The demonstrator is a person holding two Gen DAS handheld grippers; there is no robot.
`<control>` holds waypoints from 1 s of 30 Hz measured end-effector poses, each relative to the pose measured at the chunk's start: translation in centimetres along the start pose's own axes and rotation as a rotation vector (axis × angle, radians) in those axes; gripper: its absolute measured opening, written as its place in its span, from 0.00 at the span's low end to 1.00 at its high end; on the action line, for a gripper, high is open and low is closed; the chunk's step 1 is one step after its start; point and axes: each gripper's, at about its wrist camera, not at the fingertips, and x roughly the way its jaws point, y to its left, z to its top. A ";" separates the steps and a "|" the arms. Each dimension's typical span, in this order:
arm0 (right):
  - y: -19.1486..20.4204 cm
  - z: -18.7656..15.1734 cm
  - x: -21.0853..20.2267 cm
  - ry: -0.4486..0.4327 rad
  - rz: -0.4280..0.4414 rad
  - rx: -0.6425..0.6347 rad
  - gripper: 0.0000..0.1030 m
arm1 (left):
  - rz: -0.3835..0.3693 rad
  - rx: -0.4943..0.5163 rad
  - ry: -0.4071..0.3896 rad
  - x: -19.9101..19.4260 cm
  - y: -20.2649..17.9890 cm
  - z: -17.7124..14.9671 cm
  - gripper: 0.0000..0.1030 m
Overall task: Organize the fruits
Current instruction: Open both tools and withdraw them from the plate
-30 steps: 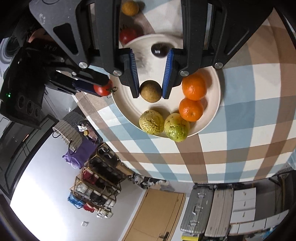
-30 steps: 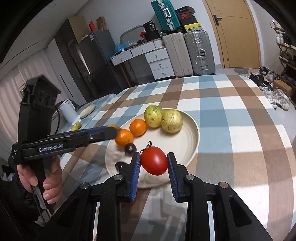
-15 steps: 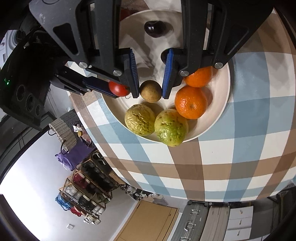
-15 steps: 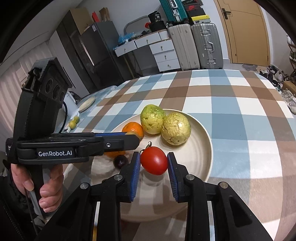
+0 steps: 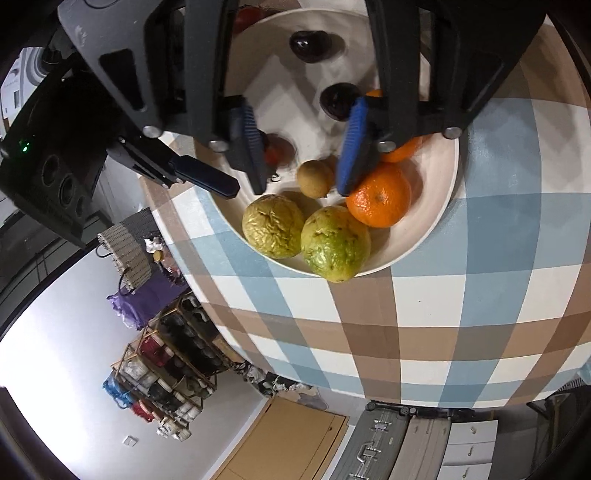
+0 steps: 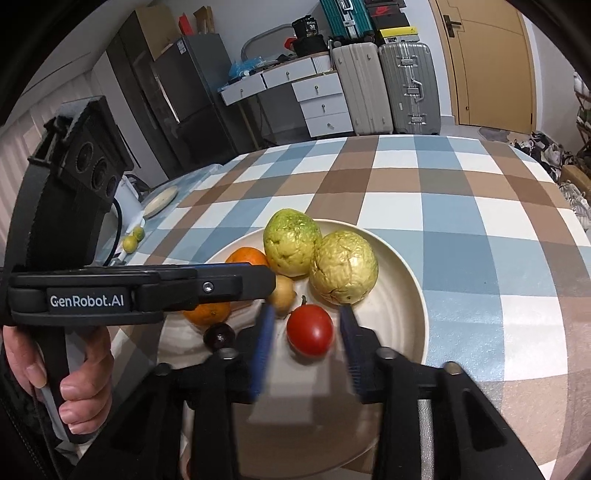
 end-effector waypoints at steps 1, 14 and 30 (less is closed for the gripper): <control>0.0 -0.1 -0.3 -0.010 0.001 0.000 0.54 | 0.002 0.001 -0.008 -0.4 -0.1 -0.1 0.40; 0.4 -2.5 -6.1 -0.117 -0.050 0.037 1.00 | 0.083 0.086 -0.121 -6.3 -3.0 -3.0 0.80; 3.3 -5.0 -11.5 -0.184 -0.094 0.042 1.00 | 0.177 0.132 -0.248 -13.9 -5.0 -7.9 0.99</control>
